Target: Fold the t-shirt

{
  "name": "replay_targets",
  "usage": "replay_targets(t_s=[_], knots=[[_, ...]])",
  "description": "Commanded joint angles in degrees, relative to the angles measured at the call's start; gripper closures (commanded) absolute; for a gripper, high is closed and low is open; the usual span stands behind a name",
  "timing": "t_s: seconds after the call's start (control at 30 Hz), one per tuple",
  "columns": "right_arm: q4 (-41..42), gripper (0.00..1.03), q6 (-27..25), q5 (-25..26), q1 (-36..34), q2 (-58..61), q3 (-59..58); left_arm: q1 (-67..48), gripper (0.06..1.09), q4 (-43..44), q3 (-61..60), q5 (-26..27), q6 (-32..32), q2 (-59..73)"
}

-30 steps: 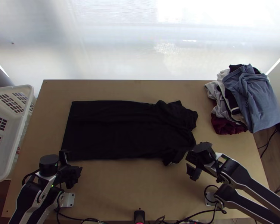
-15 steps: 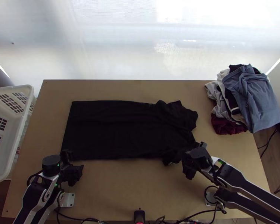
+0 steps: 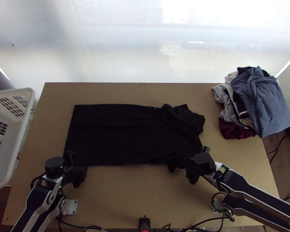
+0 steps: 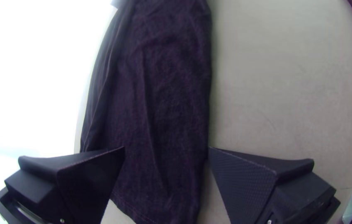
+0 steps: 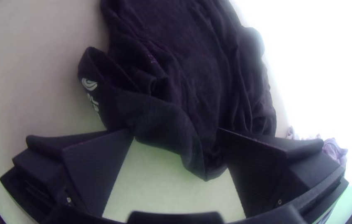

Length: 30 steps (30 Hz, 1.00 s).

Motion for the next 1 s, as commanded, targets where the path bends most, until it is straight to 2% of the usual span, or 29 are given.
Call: replay_targets(t_s=[0.0, 0.27, 0.4, 0.47, 0.5, 0.77, 0.83, 0.87, 0.93, 0.97], knots=[[4.19, 0.10, -0.13, 0.14, 0.09, 2.77, -0.38, 3.03, 0.12, 5.57, 0.33, 0.68, 1.87, 6.64], [11.49, 0.10, -3.30, 1.02, -0.79, 7.78, -0.38, 3.82, 0.14, 6.80, 0.59, 0.77, 2.66, 8.05], [12.37, 0.10, -5.14, 1.11, -1.85, 9.36, -0.82, 4.96, 0.20, 7.24, 1.47, 1.12, 2.92, 9.72], [13.51, 0.15, -6.37, 1.11, -2.73, 10.15, -1.26, 5.13, 0.22, 7.24, 1.47, 1.21, 2.92, 10.33], [14.13, 0.18, -7.16, 1.02, -3.08, 10.50, -1.26, 5.05, 0.28, 7.68, 1.29, 1.38, 2.92, 10.33], [19.22, 0.62, -10.42, 1.02, -3.25, 13.05, -1.09, 4.96, 0.83, 10.14, 1.21, 1.73, 3.19, 10.77], [19.22, 0.78, -10.24, 1.02, -3.34, 14.28, -1.09, 4.96, 0.99, 10.14, 1.21, 1.82, 3.01, 10.95], [19.31, 0.87, -10.06, 0.93, -3.34, 14.54, -1.09, 4.96, 1.04, 10.23, 1.21, 1.82, 2.84, 11.03], [20.37, 1.00, -9.71, 0.93, -3.34, 14.89, -0.91, 5.13, 1.05, 10.05, 1.38, 1.73, 2.31, 11.47], [20.37, 1.00, -9.36, 0.93, -3.34, 14.89, -0.82, 5.49, 1.05, 9.70, 1.56, 1.73, 2.22, 11.82]])
